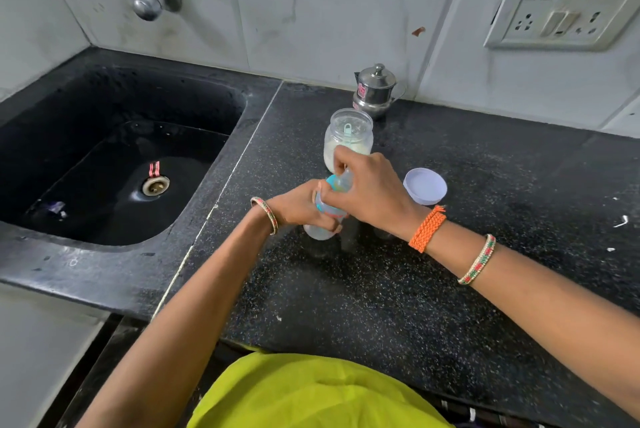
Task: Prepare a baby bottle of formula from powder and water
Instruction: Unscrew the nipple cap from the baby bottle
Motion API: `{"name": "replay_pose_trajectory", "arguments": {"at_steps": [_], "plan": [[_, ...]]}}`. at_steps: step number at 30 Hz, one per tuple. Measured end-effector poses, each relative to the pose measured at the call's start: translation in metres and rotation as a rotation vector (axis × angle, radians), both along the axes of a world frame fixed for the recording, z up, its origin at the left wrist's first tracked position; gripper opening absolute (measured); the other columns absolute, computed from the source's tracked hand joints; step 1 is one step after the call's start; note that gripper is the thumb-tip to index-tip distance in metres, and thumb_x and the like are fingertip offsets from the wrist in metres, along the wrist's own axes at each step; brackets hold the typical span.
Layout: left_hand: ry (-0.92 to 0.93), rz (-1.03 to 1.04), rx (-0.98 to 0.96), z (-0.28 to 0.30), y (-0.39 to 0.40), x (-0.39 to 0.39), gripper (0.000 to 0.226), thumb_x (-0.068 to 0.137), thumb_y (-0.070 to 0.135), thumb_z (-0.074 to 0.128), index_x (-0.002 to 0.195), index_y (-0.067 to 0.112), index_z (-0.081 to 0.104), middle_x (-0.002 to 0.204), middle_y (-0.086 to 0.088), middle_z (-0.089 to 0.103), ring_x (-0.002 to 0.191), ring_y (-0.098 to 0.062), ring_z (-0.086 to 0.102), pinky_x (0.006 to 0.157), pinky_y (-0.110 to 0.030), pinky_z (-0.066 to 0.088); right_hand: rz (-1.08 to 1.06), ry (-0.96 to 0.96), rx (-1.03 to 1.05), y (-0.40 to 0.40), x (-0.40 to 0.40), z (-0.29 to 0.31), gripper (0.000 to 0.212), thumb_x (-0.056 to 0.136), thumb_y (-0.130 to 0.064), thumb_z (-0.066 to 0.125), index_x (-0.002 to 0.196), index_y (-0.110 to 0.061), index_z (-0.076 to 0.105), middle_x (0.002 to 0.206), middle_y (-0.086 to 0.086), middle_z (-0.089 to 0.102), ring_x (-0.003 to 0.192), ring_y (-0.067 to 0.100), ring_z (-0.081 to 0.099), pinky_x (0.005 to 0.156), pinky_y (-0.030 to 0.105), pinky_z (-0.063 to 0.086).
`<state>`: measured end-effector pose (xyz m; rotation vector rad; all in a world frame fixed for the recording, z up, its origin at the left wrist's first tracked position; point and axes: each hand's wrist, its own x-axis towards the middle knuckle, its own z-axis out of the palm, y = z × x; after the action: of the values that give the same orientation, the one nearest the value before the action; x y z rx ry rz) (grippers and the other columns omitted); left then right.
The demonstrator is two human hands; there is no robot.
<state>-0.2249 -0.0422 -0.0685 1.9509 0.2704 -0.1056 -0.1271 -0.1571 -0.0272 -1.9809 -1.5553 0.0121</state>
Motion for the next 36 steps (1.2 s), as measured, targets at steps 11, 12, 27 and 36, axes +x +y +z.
{"name": "replay_pose_trajectory", "arguments": {"at_steps": [11,12,27,36], "plan": [[-0.185,0.651,0.869,0.025,-0.039,0.014,0.044,0.071,0.04,0.068,0.098,0.011,0.05,0.088,-0.01,0.067,0.082,-0.034,0.061,0.068,-0.038,0.044,-0.416,0.603,0.107,0.016,0.005,-0.007,0.043,0.079,-0.055,0.064,0.067,-0.014,0.066,0.066,-0.005,0.068,0.065,0.01,0.065,0.058,0.026,0.048],[-0.177,0.654,0.884,0.026,-0.041,0.013,0.044,0.07,0.04,0.068,0.097,0.01,0.05,0.087,-0.011,0.066,0.082,-0.034,0.061,0.068,-0.038,0.044,-0.426,0.621,0.128,0.016,0.004,-0.006,0.039,0.08,-0.05,0.064,0.061,-0.016,0.063,0.059,-0.01,0.065,0.06,0.004,0.062,0.054,0.023,0.045],[-0.112,0.037,-0.262,0.02,0.017,-0.031,0.053,0.059,0.027,0.073,0.104,0.006,0.054,0.088,-0.004,0.06,0.082,-0.013,0.058,0.079,-0.029,0.052,0.324,0.608,-0.167,0.005,0.025,0.027,0.056,0.077,0.004,0.071,0.125,-0.011,0.046,0.088,0.004,0.056,0.082,0.015,0.057,0.072,0.026,0.056],[-0.197,0.385,-0.127,0.007,-0.001,-0.015,0.038,0.067,0.012,0.076,0.102,0.011,0.061,0.089,-0.005,0.068,0.078,-0.009,0.063,0.073,-0.027,0.054,0.035,0.922,0.119,0.01,-0.007,-0.004,0.068,0.067,-0.032,0.075,0.126,-0.026,0.042,0.109,0.006,0.068,0.102,0.021,0.065,0.096,0.042,0.051]]}}
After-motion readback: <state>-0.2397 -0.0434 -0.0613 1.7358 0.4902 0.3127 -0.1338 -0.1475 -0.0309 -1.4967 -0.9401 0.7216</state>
